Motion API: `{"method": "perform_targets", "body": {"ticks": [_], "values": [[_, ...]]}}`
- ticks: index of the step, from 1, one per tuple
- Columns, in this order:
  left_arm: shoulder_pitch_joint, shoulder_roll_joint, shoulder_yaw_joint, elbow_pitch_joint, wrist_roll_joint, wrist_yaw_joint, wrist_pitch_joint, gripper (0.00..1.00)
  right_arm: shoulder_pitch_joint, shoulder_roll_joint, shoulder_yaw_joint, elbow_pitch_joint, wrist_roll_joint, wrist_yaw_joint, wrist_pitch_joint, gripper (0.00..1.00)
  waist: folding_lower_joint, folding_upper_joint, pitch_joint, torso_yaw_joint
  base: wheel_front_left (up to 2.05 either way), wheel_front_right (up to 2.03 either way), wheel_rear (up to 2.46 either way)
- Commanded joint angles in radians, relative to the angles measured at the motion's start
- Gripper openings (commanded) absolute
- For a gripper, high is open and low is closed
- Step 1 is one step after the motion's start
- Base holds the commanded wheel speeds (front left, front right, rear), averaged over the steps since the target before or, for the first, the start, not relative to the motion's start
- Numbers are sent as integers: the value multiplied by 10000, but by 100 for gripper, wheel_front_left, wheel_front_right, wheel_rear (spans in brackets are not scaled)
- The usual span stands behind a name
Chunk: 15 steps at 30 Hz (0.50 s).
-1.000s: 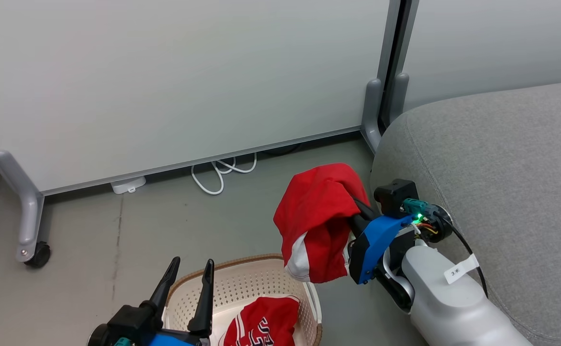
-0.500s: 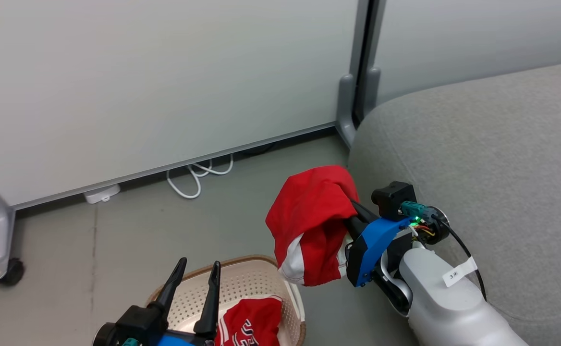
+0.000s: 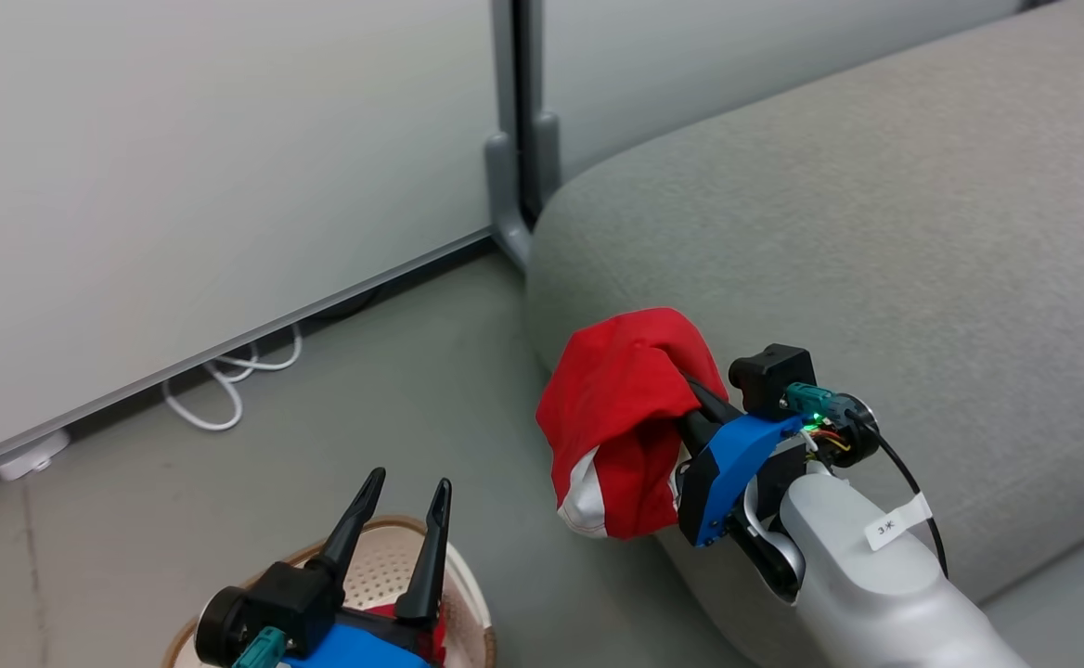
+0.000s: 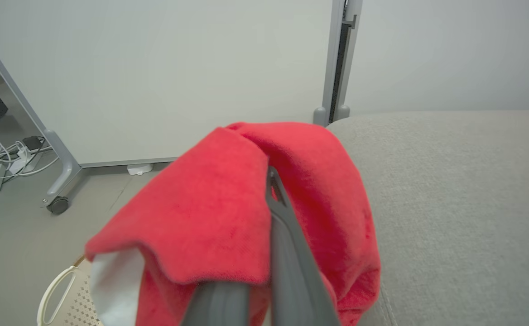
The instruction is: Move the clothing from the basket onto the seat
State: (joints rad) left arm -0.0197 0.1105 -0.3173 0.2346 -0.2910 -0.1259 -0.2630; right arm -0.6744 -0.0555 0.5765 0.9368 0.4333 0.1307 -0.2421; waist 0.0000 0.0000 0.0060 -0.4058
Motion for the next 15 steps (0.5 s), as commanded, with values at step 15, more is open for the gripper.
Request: {"method": "perform_targets", "body": {"ticks": [15], "values": [[-692, 191, -448, 178, -109, -47, -27, 100, 237, -283, -854, -133, -278, 1, -130, 0, 0, 0, 324, -1345, 0, 0, 0]]}}
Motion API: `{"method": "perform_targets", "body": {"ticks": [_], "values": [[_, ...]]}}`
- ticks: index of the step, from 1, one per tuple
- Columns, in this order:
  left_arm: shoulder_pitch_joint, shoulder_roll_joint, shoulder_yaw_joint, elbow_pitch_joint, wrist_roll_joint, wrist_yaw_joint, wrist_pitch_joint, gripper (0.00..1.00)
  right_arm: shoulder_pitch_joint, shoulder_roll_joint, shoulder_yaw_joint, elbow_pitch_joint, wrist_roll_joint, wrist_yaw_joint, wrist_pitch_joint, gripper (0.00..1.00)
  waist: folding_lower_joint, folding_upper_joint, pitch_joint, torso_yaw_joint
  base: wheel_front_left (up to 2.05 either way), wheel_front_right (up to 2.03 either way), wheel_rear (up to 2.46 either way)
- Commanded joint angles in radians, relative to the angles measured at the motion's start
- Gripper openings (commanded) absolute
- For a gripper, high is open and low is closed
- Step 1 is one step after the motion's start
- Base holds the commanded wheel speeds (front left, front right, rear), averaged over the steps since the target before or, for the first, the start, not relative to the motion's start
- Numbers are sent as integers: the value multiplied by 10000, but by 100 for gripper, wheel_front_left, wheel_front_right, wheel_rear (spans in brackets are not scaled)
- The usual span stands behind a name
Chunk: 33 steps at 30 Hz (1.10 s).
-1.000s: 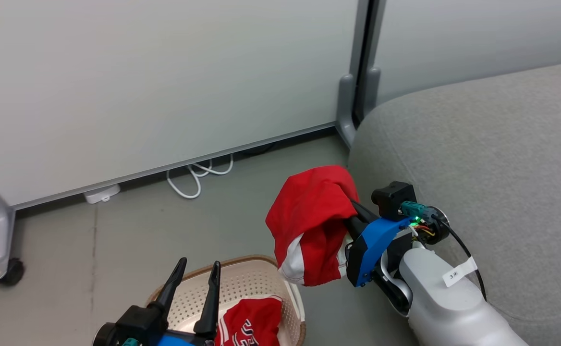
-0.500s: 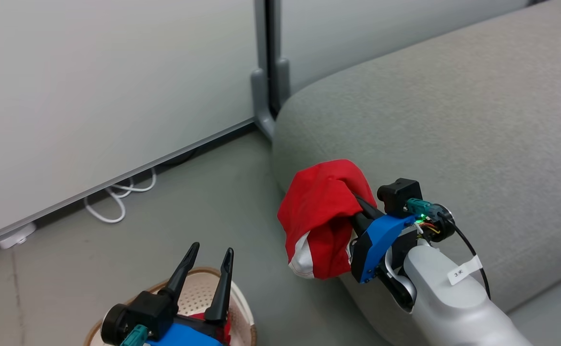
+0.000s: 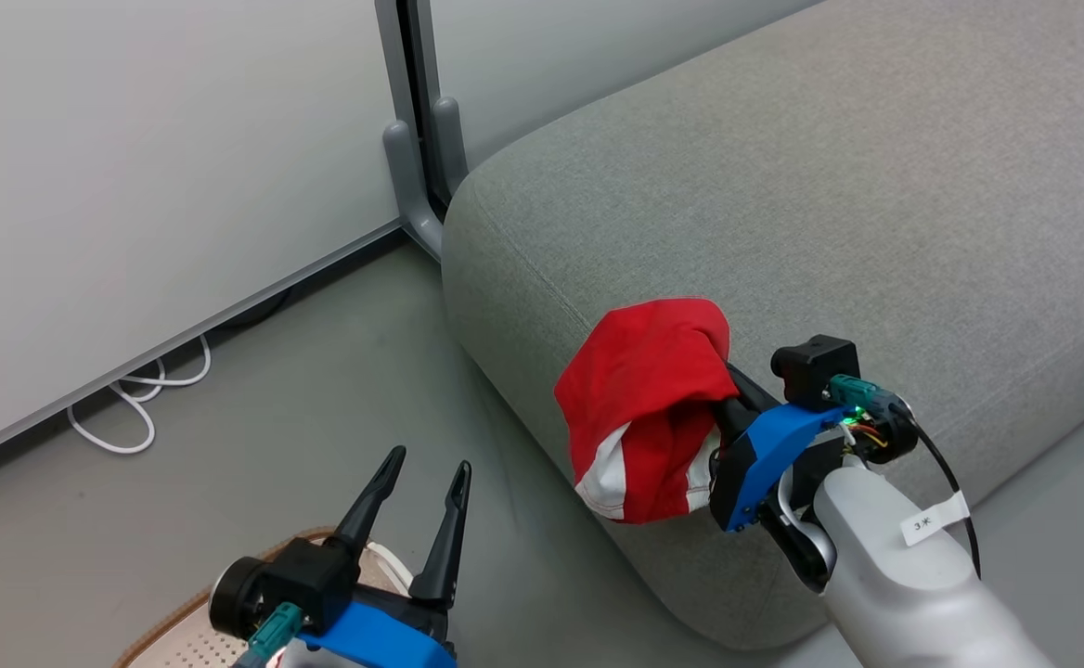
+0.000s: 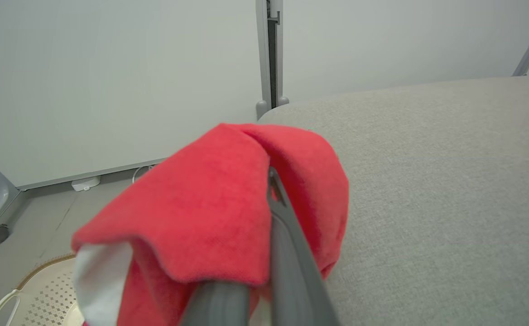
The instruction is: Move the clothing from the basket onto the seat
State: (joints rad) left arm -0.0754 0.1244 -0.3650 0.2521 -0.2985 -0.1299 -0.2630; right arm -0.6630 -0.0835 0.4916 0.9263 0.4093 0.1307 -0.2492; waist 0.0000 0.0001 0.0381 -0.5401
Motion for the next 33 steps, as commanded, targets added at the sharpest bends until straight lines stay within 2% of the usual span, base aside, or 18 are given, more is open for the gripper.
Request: {"method": "perform_targets", "body": {"ticks": [1, 9, 15, 23, 28, 33], "values": [[-168, 75, 17, 20, -55, -5, -27, 100, 142, -2, -57, -57, -65, 1, -66, 0, 0, -1, 21, -7, 0, 0, 0], [-206, 174, -17, 93, -95, -6, -27, 100, 328, 90, -422, -243, -254, 1, -13, 0, 0, -1, 68, 8, 0, 0, 0], [-33, 195, 217, -69, 70, -6, -27, 100, -256, 1, -874, -496, -145, 1, 89, 0, 0, -1, 267, 31, 0, 0, 0], [-490, 507, -30, -352, 253, -6, -27, 100, -1637, -944, -2191, -285, 100, 1, 472, 0, 0, -1, 1237, 560, 0, 0, 0], [-1058, 799, -334, -522, 311, -6, -27, 100, -2645, -2032, -3023, 38, 245, 1, 678, 0, 0, -1, 2188, 1032, 0, 0, 0], [-1682, 1128, -529, -821, 373, -6, -27, 100, -3495, -2973, -4202, 462, 369, 1, 429, 0, 0, -1, 3242, 1454, 0, 0, 0]]}}
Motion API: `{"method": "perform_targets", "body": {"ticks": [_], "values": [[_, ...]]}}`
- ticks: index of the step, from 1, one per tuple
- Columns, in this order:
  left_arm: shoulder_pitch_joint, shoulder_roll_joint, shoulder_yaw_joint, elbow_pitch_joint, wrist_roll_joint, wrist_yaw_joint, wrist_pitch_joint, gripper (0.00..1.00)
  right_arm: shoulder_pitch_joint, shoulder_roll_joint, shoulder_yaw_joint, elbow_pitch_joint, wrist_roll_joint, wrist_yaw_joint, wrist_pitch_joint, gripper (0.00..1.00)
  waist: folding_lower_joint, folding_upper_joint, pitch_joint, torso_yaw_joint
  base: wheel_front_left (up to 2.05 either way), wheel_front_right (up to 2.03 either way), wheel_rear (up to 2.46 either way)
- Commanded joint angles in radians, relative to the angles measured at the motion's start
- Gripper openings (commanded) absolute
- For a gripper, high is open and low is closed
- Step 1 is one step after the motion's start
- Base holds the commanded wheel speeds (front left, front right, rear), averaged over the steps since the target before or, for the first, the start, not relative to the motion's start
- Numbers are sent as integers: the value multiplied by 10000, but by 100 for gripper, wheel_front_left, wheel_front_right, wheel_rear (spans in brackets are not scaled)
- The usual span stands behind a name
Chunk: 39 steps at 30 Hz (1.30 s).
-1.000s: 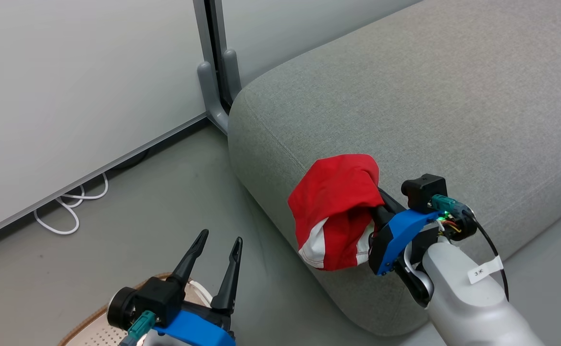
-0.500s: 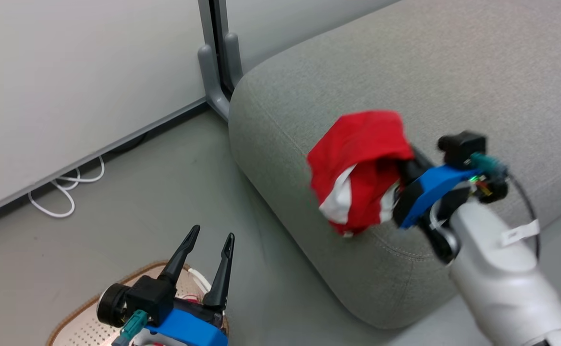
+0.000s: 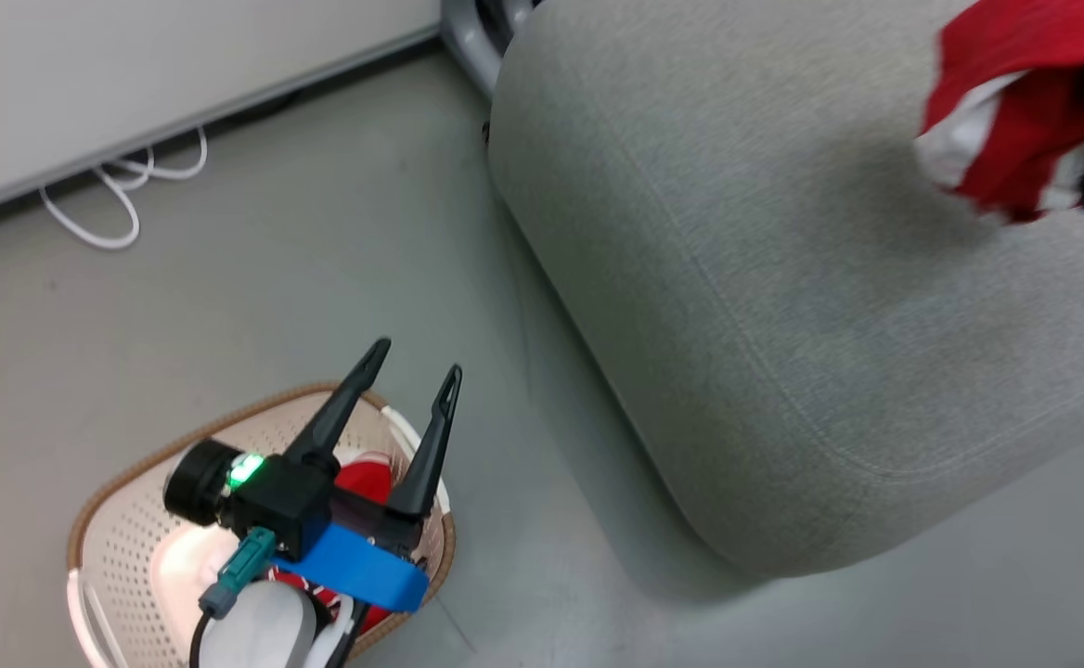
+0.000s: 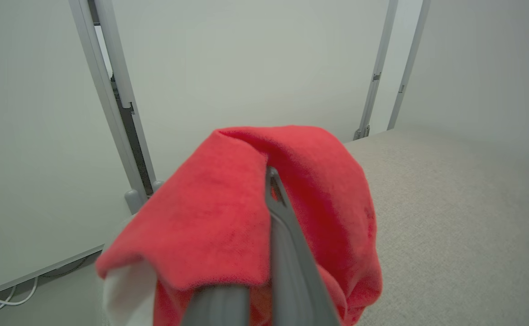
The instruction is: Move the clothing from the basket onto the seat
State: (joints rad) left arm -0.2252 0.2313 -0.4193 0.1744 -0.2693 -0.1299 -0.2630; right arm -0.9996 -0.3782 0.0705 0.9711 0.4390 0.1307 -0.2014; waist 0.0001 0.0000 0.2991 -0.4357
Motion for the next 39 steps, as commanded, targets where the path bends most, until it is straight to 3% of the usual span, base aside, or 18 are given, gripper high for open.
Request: {"method": "perform_targets", "body": {"ticks": [1, 7, 16, 25, 26, 27, 28, 39], "values": [[-350, 119, -42, -132, 101, -6, -27, 100, -260, -247, -213, 67, 60, 1, -128, 0, -1, 0, 904, 512, 0, 0, 0], [-1155, 579, -231, -651, 238, -6, -27, 100, -570, -916, -1325, 475, 94, 1, -472, 0, -1, 0, 2265, 923, 0, 0, 0], [-1572, 872, -92, -1173, 359, 71, -27, 100, 41, -655, -3006, 754, -401, 1, -640, 0, -1, 0, 3434, 1294, 0, 0, 0], [-1607, 917, 148, -1258, 417, 140, -27, 100, 439, 17, -4219, 362, -1451, 1, -646, 0, -1, 0, 3612, 1418, 0, 0, 0], [-1621, 898, 142, -1233, 421, 138, -27, 100, 469, 90, -4310, 326, -1556, -1, -646, 17, -1, 0, 3601, 1418, 0, 0, 0], [-1634, 882, 128, -1203, 415, 134, -27, 100, 484, 161, -4400, 288, -1659, 1, -644, 47, -1, 0, 3587, 1415, 0, 0, 0], [-1647, 863, 120, -1173, 422, 130, -27, 100, 480, 223, -4485, 256, -1743, 1, -646, 100, -1, 0, 3572, 1413, 0, 0, 0], [-1596, 698, 244, -1001, 446, 120, -27, 100, 766, 501, -4552, -59, -2414, 1, -646, 100, -1, 0, 3310, 1492, 0, 0, 0]]}}
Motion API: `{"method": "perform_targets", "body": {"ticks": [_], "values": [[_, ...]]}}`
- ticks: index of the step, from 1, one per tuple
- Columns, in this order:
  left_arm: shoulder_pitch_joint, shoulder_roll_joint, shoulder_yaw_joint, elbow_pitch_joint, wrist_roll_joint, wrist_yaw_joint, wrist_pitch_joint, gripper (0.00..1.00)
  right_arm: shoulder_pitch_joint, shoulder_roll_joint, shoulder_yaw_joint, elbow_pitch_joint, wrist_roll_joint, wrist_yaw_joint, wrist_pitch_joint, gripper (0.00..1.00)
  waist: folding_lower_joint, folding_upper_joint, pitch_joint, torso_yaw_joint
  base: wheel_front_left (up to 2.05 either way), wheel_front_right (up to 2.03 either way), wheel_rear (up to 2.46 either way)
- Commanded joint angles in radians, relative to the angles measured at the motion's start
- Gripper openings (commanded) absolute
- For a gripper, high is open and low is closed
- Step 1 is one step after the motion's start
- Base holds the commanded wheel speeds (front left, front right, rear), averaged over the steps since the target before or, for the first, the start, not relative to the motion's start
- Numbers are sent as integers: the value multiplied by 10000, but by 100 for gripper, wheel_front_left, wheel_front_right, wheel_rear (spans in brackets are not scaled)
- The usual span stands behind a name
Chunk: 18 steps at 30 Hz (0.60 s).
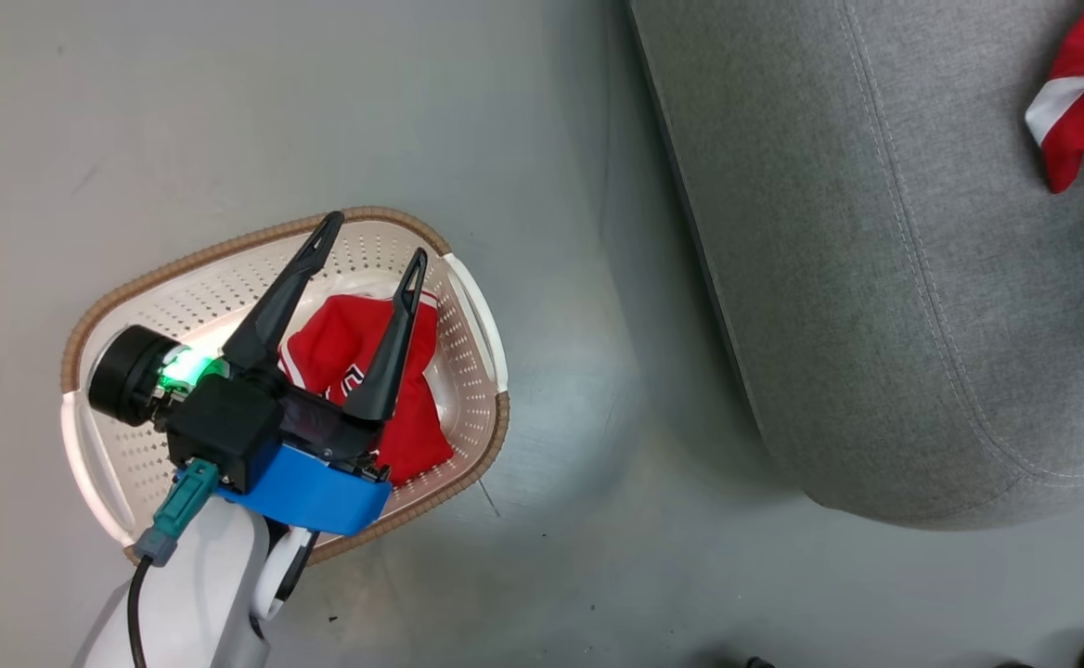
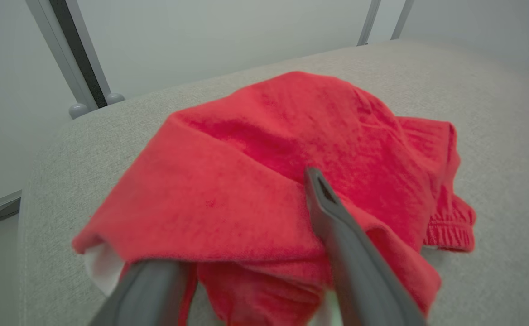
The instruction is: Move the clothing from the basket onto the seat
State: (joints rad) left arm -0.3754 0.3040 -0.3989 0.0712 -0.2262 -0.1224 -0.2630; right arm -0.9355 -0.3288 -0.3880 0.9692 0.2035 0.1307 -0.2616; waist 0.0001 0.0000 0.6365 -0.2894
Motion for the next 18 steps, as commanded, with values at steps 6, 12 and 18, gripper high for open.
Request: {"method": "perform_targets", "body": {"ticks": [6, 12, 18], "values": [[-3, -392, -52, 331, -98, -4, -27, 100, 673, -255, 455, -181, -343, -1, -44, 100, -1, 0, -646, 296, 0, 0, 0], [386, -872, 111, 655, -247, -56, -27, 100, 1488, -496, 921, -415, -576, 1, -44, 100, -1, 0, -1656, 628, 0, 0, 0], [1031, -1389, 494, 976, -366, -93, -27, 100, 2614, -493, 1305, -916, -630, 1, -39, 100, -1, 0, -2909, 1005, 0, 0, 0]]}}
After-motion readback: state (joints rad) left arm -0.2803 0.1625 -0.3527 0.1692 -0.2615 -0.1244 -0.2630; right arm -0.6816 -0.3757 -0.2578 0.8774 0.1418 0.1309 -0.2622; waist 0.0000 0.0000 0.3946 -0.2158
